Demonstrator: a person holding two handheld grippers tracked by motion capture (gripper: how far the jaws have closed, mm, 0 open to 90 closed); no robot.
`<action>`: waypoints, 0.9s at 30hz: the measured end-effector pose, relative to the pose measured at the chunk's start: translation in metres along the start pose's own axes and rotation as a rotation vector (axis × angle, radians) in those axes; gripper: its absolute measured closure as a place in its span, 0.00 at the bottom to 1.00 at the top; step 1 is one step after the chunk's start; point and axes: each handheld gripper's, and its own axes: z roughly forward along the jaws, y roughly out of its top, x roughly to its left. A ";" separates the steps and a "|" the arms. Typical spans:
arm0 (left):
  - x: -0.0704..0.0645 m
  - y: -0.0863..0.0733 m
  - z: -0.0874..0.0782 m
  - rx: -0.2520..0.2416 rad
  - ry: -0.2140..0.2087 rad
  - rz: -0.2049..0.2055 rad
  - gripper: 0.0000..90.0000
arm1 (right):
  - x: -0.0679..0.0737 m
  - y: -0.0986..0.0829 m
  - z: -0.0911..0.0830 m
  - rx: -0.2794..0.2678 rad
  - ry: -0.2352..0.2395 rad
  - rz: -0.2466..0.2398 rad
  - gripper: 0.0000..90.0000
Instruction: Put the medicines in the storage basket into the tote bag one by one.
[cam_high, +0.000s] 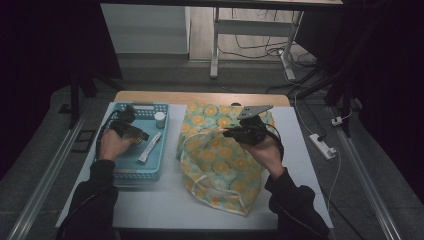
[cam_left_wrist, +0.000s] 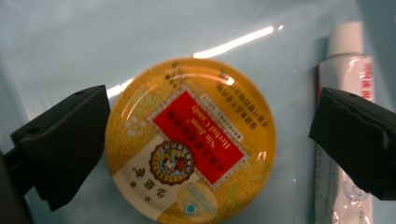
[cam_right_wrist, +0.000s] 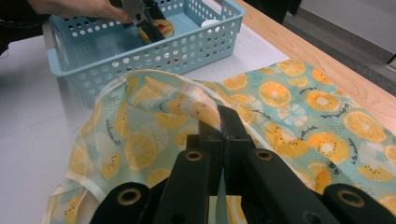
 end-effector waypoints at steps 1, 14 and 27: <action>-0.001 0.000 0.000 0.008 0.008 0.004 0.01 | 0.000 0.000 0.000 0.000 0.000 0.000 0.99; -0.003 -0.004 -0.005 0.025 0.062 -0.005 0.22 | 0.000 0.000 0.000 -0.004 -0.002 0.002 0.99; -0.005 -0.017 -0.026 -0.084 -0.009 0.011 0.23 | -0.001 0.000 0.000 -0.011 -0.003 0.009 0.99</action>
